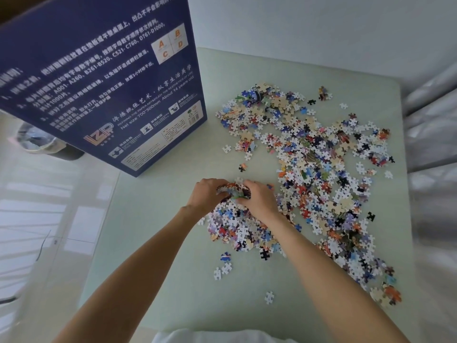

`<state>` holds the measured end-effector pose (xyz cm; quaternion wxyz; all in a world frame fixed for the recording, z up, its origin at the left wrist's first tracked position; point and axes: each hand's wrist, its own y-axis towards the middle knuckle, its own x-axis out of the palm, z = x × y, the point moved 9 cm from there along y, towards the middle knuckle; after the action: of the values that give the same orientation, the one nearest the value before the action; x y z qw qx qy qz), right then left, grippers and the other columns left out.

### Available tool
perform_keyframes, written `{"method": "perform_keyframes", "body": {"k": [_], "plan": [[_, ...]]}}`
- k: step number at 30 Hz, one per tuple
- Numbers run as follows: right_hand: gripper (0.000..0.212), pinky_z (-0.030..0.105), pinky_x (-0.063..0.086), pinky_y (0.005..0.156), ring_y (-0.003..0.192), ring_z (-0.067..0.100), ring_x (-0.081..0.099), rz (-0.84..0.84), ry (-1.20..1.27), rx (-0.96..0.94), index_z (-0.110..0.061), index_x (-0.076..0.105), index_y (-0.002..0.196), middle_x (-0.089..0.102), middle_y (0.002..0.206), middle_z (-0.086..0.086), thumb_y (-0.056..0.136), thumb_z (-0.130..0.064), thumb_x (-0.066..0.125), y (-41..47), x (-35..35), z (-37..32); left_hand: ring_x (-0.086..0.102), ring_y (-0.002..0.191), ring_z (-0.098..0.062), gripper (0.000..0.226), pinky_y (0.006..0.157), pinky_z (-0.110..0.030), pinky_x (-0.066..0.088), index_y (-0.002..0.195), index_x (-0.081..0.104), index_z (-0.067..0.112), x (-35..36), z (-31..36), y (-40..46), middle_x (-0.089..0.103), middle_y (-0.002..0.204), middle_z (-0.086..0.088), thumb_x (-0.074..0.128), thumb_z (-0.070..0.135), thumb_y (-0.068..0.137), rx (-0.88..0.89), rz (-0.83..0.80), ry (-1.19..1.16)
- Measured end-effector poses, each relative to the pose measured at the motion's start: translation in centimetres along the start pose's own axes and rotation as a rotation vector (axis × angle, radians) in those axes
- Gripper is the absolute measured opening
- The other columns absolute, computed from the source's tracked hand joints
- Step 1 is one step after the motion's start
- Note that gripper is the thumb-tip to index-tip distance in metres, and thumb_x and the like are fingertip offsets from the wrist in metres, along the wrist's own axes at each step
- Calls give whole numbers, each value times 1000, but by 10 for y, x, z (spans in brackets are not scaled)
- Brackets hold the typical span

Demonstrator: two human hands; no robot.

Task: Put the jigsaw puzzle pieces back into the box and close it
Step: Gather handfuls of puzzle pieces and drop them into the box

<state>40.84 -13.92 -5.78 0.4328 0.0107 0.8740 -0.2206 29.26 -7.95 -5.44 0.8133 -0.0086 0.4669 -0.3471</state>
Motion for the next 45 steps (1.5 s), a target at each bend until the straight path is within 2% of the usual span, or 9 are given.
{"method": "perform_keyframes", "body": {"k": [4,8,18,23,27,32,35,40,45], "plan": [[49,33,47,87,107,23,58,42,41,-10,-9,54,125,63,118,8,84,-30,67,-11,-12,0,67,89,-23,25,78,-23,46,112,66,11,-21,-7,-15,71,102,-6,64,18,87,-25,124,-85],[39,34,54,70,75,18,61,130,15,-74,-9,60,114,68,97,4,82,-29,69,-25,-31,-5,68,85,-19,27,74,-18,45,110,68,11,-44,-8,-36,72,101,-4,68,19,85,-2,229,-137],[43,7,41,49,43,-7,44,152,150,-100,-5,58,119,68,104,9,83,-26,68,-55,-84,-46,67,82,-5,24,75,-20,55,107,70,18,-168,59,-94,71,102,4,69,19,83,319,516,-115],[46,2,44,66,77,0,59,233,335,-266,-8,57,121,64,114,2,79,-21,70,-55,-154,-115,62,91,-2,26,77,-9,49,112,68,15,-286,99,-126,70,105,1,66,18,86,456,803,11],[30,0,40,64,72,-12,57,293,444,-465,-15,63,107,64,98,-11,78,-16,72,-52,-218,-187,61,92,-5,27,77,-9,45,117,64,16,-361,112,-139,69,109,-2,59,20,90,403,976,146],[18,23,57,65,77,4,63,320,448,-627,-15,61,97,65,89,-7,82,-17,69,-30,-265,-257,66,92,-29,30,73,-34,50,122,60,17,-407,96,-121,68,110,-9,56,23,93,174,992,280],[20,36,58,71,87,14,64,356,401,-724,-18,60,99,64,96,-5,82,-20,70,-15,-285,-294,64,88,-34,31,66,-34,46,125,55,20,-408,72,-98,68,107,-11,50,26,94,-30,856,344],[26,44,55,79,93,19,62,295,296,-833,-14,60,104,65,100,-1,83,-24,69,16,-287,-354,62,93,-25,27,68,-30,48,119,58,28,-398,49,-83,66,113,-2,46,27,95,-66,766,234],[24,19,46,82,90,8,55,220,-5,-923,-12,62,107,64,97,-7,85,-20,66,38,-259,-389,62,89,-21,26,67,-27,47,118,59,27,-402,42,-82,67,108,0,51,30,93,-60,774,178]]}}
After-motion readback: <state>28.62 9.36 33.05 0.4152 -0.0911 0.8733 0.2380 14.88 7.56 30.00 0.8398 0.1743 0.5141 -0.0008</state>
